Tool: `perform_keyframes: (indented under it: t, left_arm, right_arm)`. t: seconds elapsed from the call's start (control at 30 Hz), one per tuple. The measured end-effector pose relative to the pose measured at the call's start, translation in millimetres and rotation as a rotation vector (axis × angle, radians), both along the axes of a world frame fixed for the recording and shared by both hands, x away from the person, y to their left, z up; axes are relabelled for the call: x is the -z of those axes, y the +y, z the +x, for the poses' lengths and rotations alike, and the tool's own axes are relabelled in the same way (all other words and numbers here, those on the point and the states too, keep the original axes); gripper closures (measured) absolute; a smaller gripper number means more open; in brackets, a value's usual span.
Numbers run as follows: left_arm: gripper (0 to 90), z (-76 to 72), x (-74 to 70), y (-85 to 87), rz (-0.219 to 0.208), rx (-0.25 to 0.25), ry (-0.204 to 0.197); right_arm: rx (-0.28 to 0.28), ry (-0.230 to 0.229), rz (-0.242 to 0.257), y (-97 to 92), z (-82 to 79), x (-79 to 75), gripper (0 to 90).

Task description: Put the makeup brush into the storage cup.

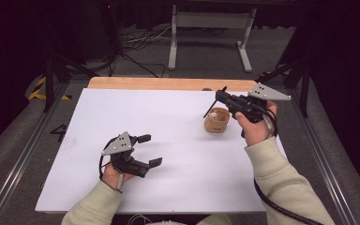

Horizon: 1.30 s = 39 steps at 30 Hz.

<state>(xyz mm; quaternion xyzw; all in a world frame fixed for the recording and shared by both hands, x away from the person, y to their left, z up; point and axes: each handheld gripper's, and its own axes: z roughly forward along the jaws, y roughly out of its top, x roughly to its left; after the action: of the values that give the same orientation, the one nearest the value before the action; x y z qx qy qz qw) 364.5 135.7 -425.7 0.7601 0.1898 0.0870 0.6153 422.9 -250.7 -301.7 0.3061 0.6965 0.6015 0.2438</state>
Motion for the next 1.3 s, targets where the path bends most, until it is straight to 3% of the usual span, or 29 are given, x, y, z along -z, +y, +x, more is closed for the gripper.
perform_keyframes:
  t: [0.6,1.0,1.3]
  left_arm:
    - [6.4,0.2,1.0,-0.5,0.006,0.004,0.007]
    - [6.4,-0.2,1.4,-1.3,0.001,0.002,0.013]
    - [6.4,0.3,1.6,-0.7,0.002,0.002,0.014]
  right_arm:
    - [0.183,-0.012,-0.013,-19.4,12.0,7.7,85.6]
    - [0.233,-0.02,-0.029,-23.8,17.8,9.0,85.6]
    - [0.24,-0.011,-0.033,-22.9,24.1,11.9,85.6]
